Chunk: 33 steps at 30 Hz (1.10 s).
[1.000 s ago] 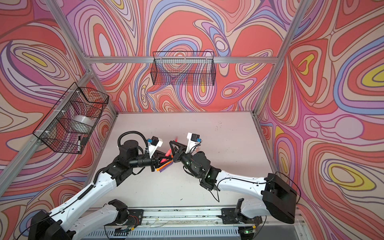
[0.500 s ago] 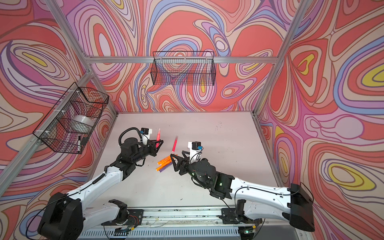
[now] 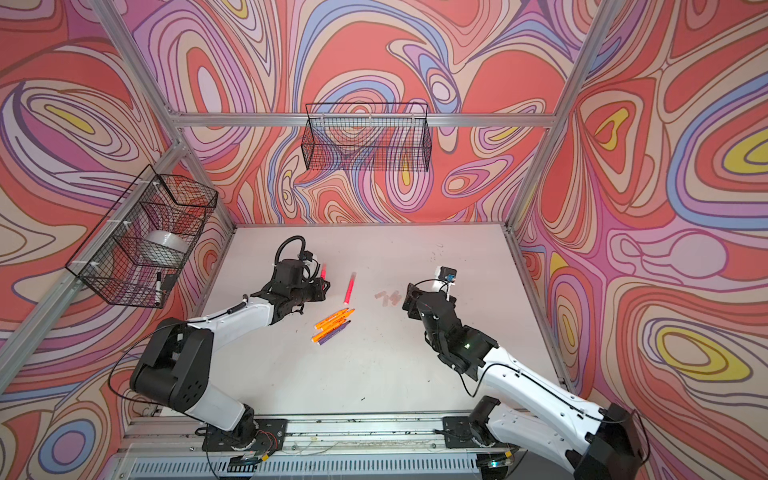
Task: Insert the pens into the pen caps
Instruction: 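Lower the capped marker toward the table with the left gripper while the right gripper withdraws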
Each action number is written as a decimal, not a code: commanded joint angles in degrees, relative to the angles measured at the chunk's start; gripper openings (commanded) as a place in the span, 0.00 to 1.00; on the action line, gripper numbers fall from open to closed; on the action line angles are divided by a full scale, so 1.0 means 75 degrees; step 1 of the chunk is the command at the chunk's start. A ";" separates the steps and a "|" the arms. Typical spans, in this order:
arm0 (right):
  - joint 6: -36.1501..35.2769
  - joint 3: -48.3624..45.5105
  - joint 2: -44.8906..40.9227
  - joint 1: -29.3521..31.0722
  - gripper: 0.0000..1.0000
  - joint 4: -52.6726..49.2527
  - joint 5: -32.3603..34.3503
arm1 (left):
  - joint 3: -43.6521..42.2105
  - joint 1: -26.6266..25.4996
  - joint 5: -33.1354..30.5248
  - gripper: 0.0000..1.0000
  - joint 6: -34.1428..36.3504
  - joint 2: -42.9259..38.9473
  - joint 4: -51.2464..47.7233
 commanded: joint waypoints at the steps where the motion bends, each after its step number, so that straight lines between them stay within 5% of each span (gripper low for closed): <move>1: -0.0307 0.0041 0.0270 -0.0765 0.86 -0.0275 -0.0363 | 0.0475 -0.0031 -0.0243 0.00 0.0097 0.0547 -0.1040; 12: -0.0619 -0.0624 0.1088 -0.2763 0.91 0.0640 -0.0094 | 0.1657 -0.0032 -0.0208 0.00 0.0021 0.2013 -0.1807; 23: -0.0734 -0.1074 0.1536 -0.2903 0.90 0.1655 -0.0312 | 0.2296 -0.0190 -0.0212 0.00 -0.0012 0.2623 -0.2035; 33: -0.0755 -0.0864 0.1890 -0.2909 0.89 0.1614 -0.0519 | 0.2554 -0.0378 -0.0848 0.12 0.0046 0.2814 -0.2403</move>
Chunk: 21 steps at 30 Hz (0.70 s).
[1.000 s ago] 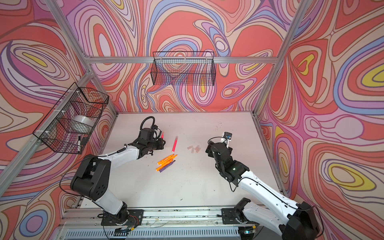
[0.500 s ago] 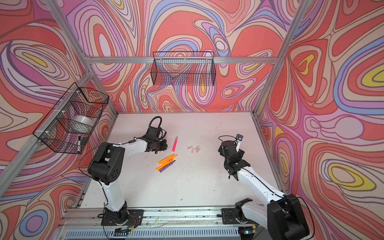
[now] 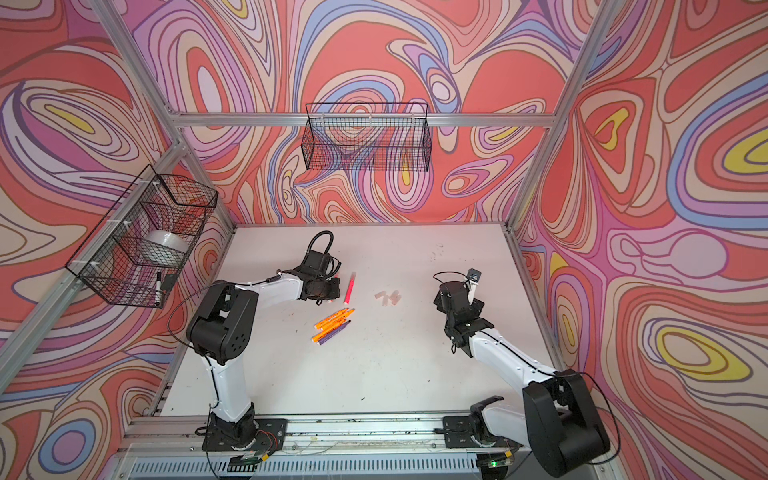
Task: Insert the pens into the pen caps
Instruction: 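Lower the capped marker toward the table with the left gripper while the right gripper withdraws, then set the capped pink highlighter down beside the other pink highlighter with the left gripper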
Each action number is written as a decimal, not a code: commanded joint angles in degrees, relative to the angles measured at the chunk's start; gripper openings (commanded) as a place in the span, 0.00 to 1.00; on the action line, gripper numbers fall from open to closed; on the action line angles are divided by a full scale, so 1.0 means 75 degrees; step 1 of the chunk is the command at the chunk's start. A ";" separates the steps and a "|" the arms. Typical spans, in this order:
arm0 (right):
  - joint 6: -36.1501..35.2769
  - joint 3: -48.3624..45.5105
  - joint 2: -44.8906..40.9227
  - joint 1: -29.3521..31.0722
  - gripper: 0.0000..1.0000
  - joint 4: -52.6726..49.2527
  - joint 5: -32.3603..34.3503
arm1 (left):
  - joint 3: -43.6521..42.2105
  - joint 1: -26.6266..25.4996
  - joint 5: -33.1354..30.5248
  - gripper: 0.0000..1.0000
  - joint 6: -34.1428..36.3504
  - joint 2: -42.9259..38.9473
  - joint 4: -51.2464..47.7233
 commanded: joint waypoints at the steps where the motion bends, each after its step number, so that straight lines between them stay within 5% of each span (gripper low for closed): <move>1: -0.0071 0.0151 0.0051 -0.0049 0.89 0.0097 -0.0050 | 0.0217 -0.0049 -0.0322 0.15 0.0053 0.0198 -0.0395; 6: -0.0077 0.0134 0.0024 -0.0062 0.89 0.0132 -0.0066 | 0.0273 -0.0097 -0.0305 0.25 0.0085 0.0219 -0.0373; 15: -0.0088 0.0162 0.0080 -0.0053 0.88 0.0141 -0.0112 | 0.0406 -0.0114 -0.0295 0.25 0.0109 0.0269 -0.0460; 21: -0.0082 0.0197 0.0145 -0.0053 0.88 0.0117 -0.0116 | 0.0547 -0.0117 -0.0292 0.13 0.0189 0.0331 -0.0476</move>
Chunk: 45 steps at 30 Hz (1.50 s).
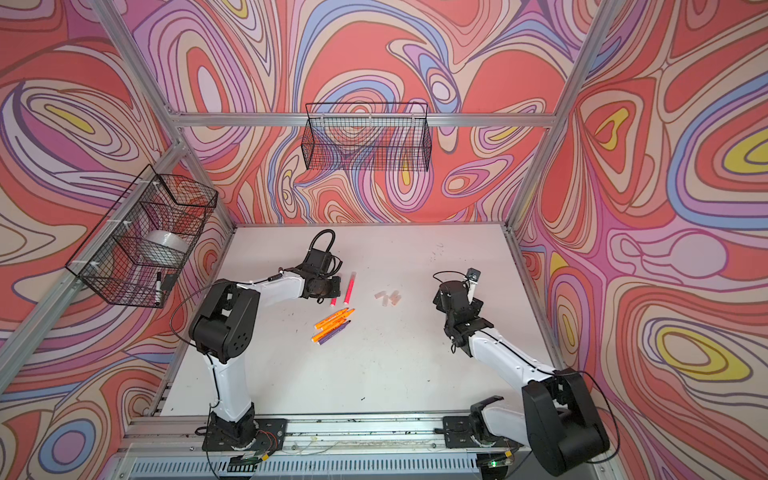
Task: Insert the pens into the pen caps
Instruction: 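Set the capped pink highlighter down beside the other pink highlighter with the left gripper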
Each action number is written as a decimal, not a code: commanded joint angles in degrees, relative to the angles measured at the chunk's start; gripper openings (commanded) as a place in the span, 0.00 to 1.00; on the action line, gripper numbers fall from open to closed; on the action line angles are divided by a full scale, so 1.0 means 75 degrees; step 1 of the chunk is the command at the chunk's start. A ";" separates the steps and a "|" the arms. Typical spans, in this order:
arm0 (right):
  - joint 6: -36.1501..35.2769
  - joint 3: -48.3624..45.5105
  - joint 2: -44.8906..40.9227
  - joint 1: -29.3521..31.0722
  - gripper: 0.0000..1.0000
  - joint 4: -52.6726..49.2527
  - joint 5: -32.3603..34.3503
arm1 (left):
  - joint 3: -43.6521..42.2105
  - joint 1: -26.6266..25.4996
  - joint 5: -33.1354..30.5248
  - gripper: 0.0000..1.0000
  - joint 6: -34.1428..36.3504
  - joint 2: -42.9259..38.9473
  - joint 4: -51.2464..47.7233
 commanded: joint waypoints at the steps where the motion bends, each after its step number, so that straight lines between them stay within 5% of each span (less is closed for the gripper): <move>1: -0.0074 0.0189 0.0118 -0.0053 0.88 -0.0017 -0.0043 | 0.0361 -0.0061 -0.0109 0.13 0.0091 0.0256 -0.0360; 12: -0.0090 0.0174 0.0082 -0.0051 0.88 0.0011 -0.0057 | 0.1181 -0.0066 -0.0009 0.14 0.0160 0.0665 -0.0686; 22: -0.0086 0.0142 0.0041 -0.0059 0.88 0.0016 -0.0077 | 0.0927 -0.0134 0.0092 0.35 0.0393 0.0144 -0.0616; 35: -0.0105 0.0095 -0.0037 -0.0053 0.87 0.0023 -0.0097 | 0.1194 -0.0133 -0.0079 0.40 0.0329 0.0362 -0.0983; 41: -0.0113 0.0118 -0.0005 -0.0053 0.87 0.0034 -0.0112 | 0.1338 0.0021 0.0398 0.43 -0.0222 0.0637 -0.1366; 45: -0.0131 0.0066 -0.0053 -0.0052 0.87 0.0066 -0.0160 | 0.0806 0.0437 0.2160 0.45 -0.0714 0.0568 -0.0725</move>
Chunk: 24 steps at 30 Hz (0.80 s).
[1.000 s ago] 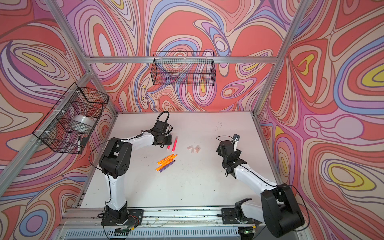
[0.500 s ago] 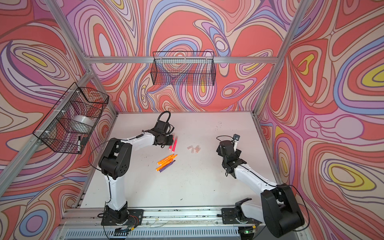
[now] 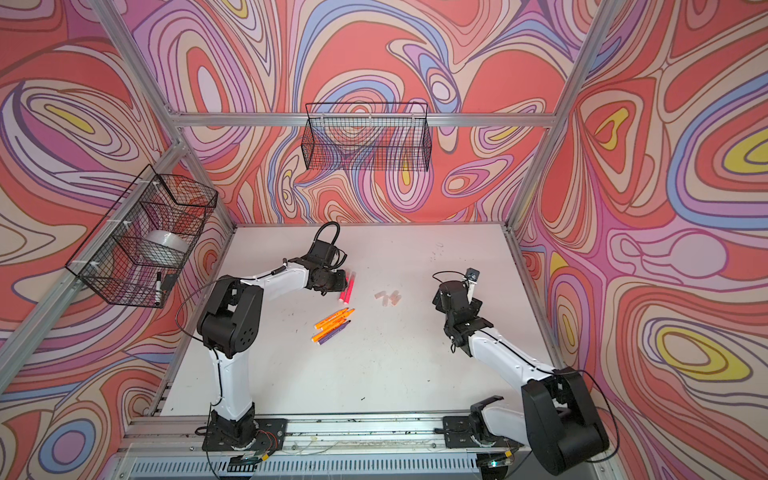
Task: Insert the pens into the pen caps
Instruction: 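Set the capped pink highlighter down beside the other pink highlighter with the left gripper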
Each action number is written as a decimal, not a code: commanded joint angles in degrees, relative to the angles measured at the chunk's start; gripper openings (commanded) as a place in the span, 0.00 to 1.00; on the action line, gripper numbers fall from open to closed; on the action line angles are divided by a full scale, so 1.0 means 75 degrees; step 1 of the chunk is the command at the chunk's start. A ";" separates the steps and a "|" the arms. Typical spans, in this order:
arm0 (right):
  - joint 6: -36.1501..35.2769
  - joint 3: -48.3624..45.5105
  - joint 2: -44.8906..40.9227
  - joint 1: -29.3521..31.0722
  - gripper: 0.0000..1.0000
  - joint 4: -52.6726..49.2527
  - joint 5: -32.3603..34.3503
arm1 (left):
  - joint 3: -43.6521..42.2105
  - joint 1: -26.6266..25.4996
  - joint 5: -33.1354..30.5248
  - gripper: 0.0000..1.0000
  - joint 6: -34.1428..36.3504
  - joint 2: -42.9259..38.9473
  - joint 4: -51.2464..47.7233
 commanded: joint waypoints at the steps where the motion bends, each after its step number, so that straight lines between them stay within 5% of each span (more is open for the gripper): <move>1: -0.0109 0.0054 -0.0087 -0.0050 0.87 0.0076 -0.0041 | -0.0423 0.0432 0.1350 0.45 -0.0645 0.0069 0.0216; 4: -0.0111 0.0060 -0.0085 -0.0053 0.87 0.0088 -0.0062 | -0.0380 0.0410 -0.0327 0.45 -0.0453 -0.0060 -0.0497; 9: -0.0107 0.0071 -0.0062 -0.0055 0.87 0.0090 -0.0075 | -0.0283 0.0203 -0.1465 0.49 0.0094 -0.0255 -0.0960; 18: -0.0118 0.0107 -0.0012 -0.0046 0.87 0.0064 -0.0094 | -0.0481 0.0197 -0.0413 0.52 0.0414 -0.0819 -0.0321; 24: -0.0118 0.0095 -0.0031 -0.0056 0.87 0.0087 -0.0108 | -0.0764 0.0165 -0.0838 0.64 0.0595 -0.1431 -0.0331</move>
